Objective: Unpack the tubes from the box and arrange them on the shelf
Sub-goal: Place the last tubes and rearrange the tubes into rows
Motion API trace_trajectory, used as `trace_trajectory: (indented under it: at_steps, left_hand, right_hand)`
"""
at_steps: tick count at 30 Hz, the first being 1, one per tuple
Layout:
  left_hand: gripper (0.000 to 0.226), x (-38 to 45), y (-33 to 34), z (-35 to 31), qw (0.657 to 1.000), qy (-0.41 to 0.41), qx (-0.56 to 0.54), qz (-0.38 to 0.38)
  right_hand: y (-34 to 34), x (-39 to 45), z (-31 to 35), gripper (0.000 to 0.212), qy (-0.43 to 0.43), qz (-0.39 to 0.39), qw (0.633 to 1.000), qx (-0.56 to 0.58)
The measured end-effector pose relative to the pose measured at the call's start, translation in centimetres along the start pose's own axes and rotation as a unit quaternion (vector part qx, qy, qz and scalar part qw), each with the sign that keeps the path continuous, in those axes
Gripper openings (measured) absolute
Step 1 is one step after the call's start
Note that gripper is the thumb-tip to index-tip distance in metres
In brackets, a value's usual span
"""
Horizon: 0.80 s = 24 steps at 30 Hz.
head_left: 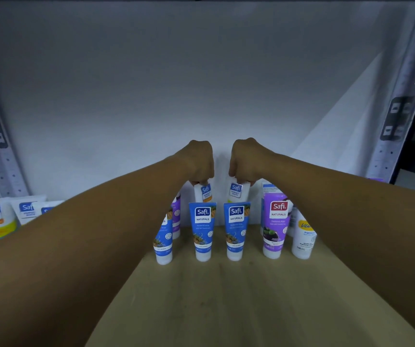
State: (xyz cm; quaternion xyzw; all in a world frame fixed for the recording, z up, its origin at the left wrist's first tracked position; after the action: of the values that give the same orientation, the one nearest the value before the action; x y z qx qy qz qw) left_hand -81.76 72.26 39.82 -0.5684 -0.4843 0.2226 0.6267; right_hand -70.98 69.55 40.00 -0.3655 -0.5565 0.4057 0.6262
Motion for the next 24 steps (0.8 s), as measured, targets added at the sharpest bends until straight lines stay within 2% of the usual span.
trace_trajectory:
  at_steps: [7,14,20,24]
  left_hand:
    - [0.026,-0.2,0.0,0.5,0.997,0.048,-0.065,-0.017]
    - [0.02,-0.4,0.4,0.4,0.995,0.068,-0.073,-0.014]
    - [0.024,-0.3,0.7,0.3,0.995,0.088,-0.05,-0.002]
    - [0.033,0.1,0.3,-0.4,0.994,0.083,-0.076,-0.007]
  right_hand:
    - [-0.2,-0.5,0.2,0.028,-0.061,0.012,0.997,0.039]
    - [0.0,-0.5,0.3,0.025,-0.085,-0.018,0.996,0.035]
    - [-0.4,-1.2,-0.2,0.029,-0.088,-0.033,0.993,0.066]
    - [-2.2,-1.7,-1.8,0.028,-0.075,-0.051,0.991,0.099]
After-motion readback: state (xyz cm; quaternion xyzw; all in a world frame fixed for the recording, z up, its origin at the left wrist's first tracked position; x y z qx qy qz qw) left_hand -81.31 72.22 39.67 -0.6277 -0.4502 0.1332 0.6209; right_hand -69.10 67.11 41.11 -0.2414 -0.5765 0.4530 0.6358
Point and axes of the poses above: each hand's wrist, its own x-axis towards the middle knuckle, its own y-axis out of the palm, z = x × y, the point moved 7 cm from there along x, towards the middle knuckle, and after that the axes turned 13 degrees about -z, right-handed, at the moved point
